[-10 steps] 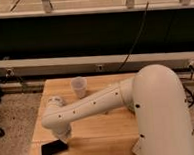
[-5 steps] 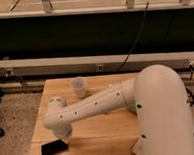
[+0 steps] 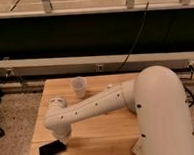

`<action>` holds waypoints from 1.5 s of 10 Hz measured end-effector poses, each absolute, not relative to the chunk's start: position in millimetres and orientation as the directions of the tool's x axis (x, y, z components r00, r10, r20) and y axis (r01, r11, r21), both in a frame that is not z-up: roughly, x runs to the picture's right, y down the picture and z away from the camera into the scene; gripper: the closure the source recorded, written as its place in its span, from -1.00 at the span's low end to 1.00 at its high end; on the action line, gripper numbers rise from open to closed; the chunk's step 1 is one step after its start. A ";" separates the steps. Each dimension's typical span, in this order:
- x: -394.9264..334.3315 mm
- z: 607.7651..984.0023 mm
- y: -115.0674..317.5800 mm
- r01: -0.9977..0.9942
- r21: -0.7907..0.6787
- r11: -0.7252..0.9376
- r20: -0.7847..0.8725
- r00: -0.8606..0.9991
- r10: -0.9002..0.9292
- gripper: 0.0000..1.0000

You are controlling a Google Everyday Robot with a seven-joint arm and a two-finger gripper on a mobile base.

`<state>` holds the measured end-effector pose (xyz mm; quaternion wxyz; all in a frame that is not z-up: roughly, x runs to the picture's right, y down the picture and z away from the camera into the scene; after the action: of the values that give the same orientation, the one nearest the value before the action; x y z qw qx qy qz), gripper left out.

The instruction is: Push the eraser across the table

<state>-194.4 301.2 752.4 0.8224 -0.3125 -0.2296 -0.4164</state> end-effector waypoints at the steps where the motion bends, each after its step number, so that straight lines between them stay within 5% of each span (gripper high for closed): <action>1: -198.7 752.1 302.2 0.833 -0.314 0.456 0.645 0.540 -0.541 0.71; 15: -267.3 733.6 315.7 0.912 -0.172 0.372 0.729 0.372 -0.574 0.71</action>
<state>-267.3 315.7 733.6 0.7757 -0.2905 -0.2906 -0.4790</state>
